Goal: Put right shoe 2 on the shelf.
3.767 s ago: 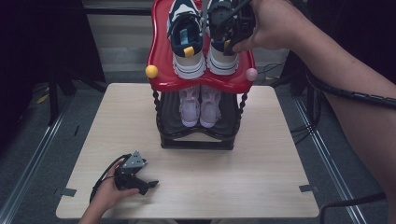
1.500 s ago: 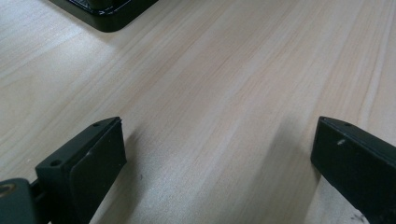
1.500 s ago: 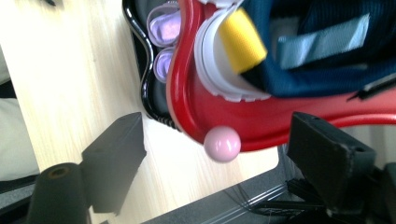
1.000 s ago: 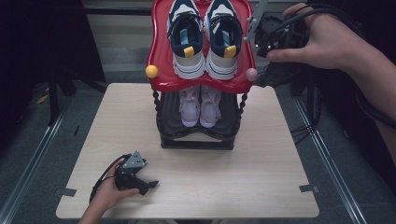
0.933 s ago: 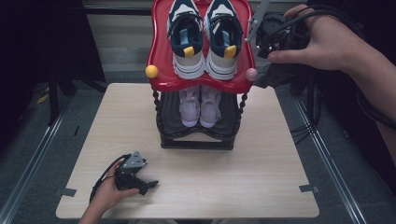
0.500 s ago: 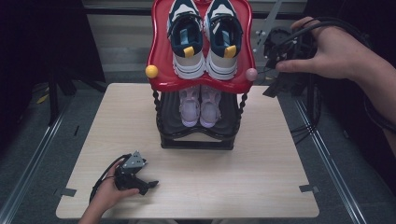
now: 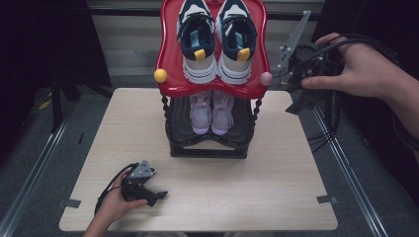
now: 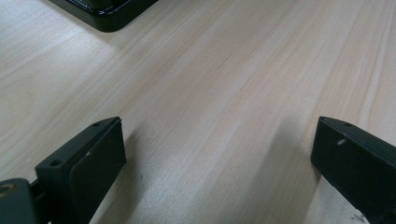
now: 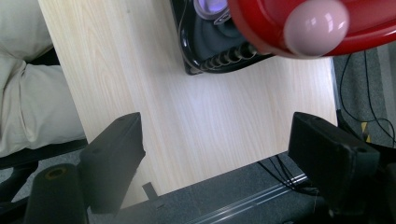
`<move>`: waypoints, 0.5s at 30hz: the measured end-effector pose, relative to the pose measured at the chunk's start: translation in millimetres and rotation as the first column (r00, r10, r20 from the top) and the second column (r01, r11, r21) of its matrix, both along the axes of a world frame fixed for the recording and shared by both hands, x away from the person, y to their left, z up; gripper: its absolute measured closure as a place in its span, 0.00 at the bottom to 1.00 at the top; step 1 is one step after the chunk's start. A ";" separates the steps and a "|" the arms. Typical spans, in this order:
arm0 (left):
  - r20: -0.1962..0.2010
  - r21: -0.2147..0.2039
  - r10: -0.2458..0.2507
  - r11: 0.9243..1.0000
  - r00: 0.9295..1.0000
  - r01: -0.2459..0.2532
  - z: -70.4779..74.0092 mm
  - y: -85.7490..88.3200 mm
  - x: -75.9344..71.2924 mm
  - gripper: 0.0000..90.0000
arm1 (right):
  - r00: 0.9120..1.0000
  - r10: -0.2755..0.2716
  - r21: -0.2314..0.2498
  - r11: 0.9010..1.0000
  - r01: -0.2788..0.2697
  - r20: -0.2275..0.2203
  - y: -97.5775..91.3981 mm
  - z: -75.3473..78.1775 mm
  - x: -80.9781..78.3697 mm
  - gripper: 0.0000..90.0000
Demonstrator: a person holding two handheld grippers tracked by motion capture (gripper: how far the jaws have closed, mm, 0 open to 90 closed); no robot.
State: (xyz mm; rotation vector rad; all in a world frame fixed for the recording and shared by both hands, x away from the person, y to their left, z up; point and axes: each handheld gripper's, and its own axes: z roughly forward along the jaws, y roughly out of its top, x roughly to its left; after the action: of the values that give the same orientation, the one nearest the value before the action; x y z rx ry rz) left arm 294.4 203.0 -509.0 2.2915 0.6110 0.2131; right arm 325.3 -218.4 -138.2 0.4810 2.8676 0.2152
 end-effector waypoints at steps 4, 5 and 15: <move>0.000 0.000 0.000 1.000 1.000 0.000 0.0 0.0 0.0 0.03 | 1.000 -0.002 0.006 1.000 0.002 -0.009 -4.3 -6.5 -2.8 0.19; -0.002 0.001 -0.001 1.000 1.000 0.001 0.2 0.1 0.0 0.03 | 1.000 0.006 0.008 1.000 -0.005 -0.007 -5.9 -8.0 -2.9 0.19; -0.001 0.002 -0.002 1.000 1.000 0.002 0.2 0.1 0.1 0.03 | 1.000 -0.005 0.022 1.000 0.006 -0.029 -19.7 -26.8 -9.3 0.19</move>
State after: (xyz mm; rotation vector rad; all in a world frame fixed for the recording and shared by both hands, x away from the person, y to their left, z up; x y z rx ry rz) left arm 294.5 203.1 -508.8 2.2937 0.6100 0.2114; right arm 316.0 -238.2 -165.0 0.5004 2.8942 0.2413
